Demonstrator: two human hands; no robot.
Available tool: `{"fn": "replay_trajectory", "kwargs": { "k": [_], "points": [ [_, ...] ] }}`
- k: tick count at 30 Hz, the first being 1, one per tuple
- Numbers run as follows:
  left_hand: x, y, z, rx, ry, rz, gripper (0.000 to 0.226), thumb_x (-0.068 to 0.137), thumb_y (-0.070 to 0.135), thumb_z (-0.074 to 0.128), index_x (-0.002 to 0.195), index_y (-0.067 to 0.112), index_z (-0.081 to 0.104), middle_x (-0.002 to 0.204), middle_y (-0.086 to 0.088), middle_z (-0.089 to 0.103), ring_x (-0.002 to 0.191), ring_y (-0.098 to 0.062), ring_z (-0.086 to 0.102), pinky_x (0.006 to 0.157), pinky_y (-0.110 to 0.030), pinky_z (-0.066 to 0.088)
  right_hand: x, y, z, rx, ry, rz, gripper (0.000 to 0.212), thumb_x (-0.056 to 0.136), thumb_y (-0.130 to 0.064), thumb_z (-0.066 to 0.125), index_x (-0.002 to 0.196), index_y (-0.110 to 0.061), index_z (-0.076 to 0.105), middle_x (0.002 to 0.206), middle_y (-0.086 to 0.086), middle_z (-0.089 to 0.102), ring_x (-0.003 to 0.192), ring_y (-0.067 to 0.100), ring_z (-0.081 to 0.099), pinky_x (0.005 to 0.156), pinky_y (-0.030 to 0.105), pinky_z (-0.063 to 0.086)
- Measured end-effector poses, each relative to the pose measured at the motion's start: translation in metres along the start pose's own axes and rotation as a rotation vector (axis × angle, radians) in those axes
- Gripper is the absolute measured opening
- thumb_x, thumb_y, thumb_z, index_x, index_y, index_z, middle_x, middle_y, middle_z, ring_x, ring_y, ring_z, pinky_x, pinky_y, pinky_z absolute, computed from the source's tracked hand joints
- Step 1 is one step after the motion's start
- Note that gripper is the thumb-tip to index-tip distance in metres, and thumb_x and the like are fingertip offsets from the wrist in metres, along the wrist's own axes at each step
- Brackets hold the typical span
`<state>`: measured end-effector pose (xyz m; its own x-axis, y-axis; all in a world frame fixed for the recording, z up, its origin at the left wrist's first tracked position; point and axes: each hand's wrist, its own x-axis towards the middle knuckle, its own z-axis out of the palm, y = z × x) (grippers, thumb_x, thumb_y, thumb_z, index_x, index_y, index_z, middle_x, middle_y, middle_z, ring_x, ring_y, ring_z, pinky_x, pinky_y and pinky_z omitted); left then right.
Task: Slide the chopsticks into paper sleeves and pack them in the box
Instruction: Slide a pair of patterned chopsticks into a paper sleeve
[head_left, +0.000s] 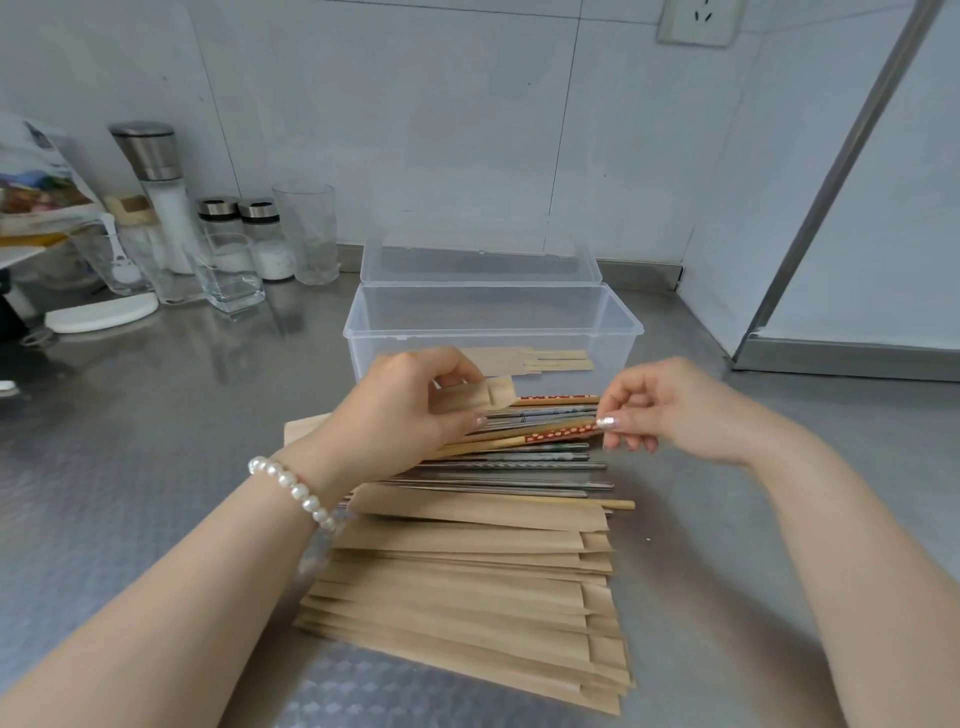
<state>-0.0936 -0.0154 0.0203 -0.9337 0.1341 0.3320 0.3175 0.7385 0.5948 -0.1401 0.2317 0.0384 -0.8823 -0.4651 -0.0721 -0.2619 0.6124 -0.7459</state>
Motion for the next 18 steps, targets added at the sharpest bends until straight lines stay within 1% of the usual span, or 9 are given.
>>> {"fn": "replay_trajectory", "kwargs": {
  "k": [3, 5, 7, 9, 11, 14, 16, 18],
  "points": [
    [0.000, 0.001, -0.002, -0.012, 0.060, 0.002, 0.026, 0.073, 0.020, 0.074, 0.096, 0.024, 0.062, 0.086, 0.007, 0.062, 0.081, -0.014, 0.057, 0.075, -0.024, 0.044, 0.000, -0.001, -0.006, 0.248, 0.221, -0.080, 0.017, 0.083, 0.009, 0.059, 0.080, -0.006, 0.066, 0.058, 0.006, 0.064, 0.047, 0.005, 0.057, 0.051, 0.015, 0.048],
    [0.000, 0.001, -0.001, -0.002, 0.063, -0.007, 0.026, 0.073, 0.021, 0.074, 0.097, 0.024, 0.062, 0.084, 0.010, 0.060, 0.082, -0.013, 0.056, 0.075, -0.024, 0.044, 0.002, -0.001, -0.008, 0.434, 0.354, -0.114, 0.021, 0.083, 0.011, 0.055, 0.084, -0.006, 0.066, 0.057, 0.003, 0.066, 0.050, 0.006, 0.060, 0.053, 0.016, 0.050],
    [0.000, 0.001, 0.001, 0.020, 0.047, -0.008, 0.027, 0.073, 0.022, 0.075, 0.097, 0.024, 0.063, 0.084, 0.010, 0.060, 0.082, -0.013, 0.055, 0.074, -0.023, 0.042, 0.005, 0.000, -0.010, 0.653, 0.475, -0.143, 0.022, 0.085, 0.010, 0.051, 0.087, -0.006, 0.065, 0.058, 0.001, 0.068, 0.054, 0.008, 0.063, 0.055, 0.017, 0.052],
    [-0.001, 0.001, 0.003, 0.026, 0.026, -0.009, 0.029, 0.072, 0.023, 0.076, 0.098, 0.024, 0.063, 0.087, 0.009, 0.061, 0.083, -0.012, 0.054, 0.075, -0.024, 0.043, 0.006, 0.002, -0.013, 0.799, 0.608, -0.149, 0.021, 0.088, 0.007, 0.050, 0.089, -0.008, 0.065, 0.060, -0.001, 0.069, 0.054, 0.010, 0.064, 0.054, 0.017, 0.052],
    [-0.001, 0.001, 0.005, 0.037, 0.016, -0.008, 0.032, 0.071, 0.023, 0.077, 0.100, 0.023, 0.063, 0.090, 0.007, 0.062, 0.082, -0.011, 0.053, 0.074, -0.023, 0.042, 0.005, 0.006, -0.018, 0.878, 0.752, -0.136, 0.020, 0.090, 0.003, 0.049, 0.090, -0.010, 0.064, 0.060, -0.002, 0.067, 0.052, 0.010, 0.063, 0.050, 0.018, 0.050],
    [-0.001, 0.000, 0.004, 0.054, 0.023, 0.001, 0.034, 0.070, 0.023, 0.078, 0.100, 0.023, 0.063, 0.091, 0.006, 0.062, 0.079, -0.011, 0.051, 0.072, -0.023, 0.041, 0.004, 0.013, -0.025, 0.914, 0.961, -0.111, 0.024, 0.091, 0.001, 0.046, 0.089, -0.014, 0.064, 0.070, 0.004, 0.061, 0.051, 0.011, 0.059, 0.047, 0.019, 0.048],
    [-0.001, -0.001, 0.003, 0.080, 0.021, -0.005, 0.036, 0.069, 0.024, 0.078, 0.102, 0.023, 0.063, 0.090, 0.008, 0.060, 0.080, -0.011, 0.050, 0.073, -0.022, 0.040, 0.002, 0.015, -0.030, 0.939, 1.058, -0.112, 0.026, 0.092, 0.001, 0.045, 0.087, -0.015, 0.064, 0.071, 0.004, 0.058, 0.052, 0.012, 0.058, 0.048, 0.020, 0.047],
    [-0.001, -0.001, 0.004, 0.104, 0.020, -0.008, 0.038, 0.069, 0.025, 0.078, 0.103, 0.023, 0.062, 0.089, 0.010, 0.058, 0.082, -0.009, 0.049, 0.073, -0.022, 0.039, 0.000, 0.016, -0.033, 0.975, 1.104, -0.118, 0.026, 0.092, 0.000, 0.044, 0.087, -0.015, 0.064, 0.071, 0.004, 0.057, 0.050, 0.011, 0.058, 0.050, 0.020, 0.048]
  ]
}}
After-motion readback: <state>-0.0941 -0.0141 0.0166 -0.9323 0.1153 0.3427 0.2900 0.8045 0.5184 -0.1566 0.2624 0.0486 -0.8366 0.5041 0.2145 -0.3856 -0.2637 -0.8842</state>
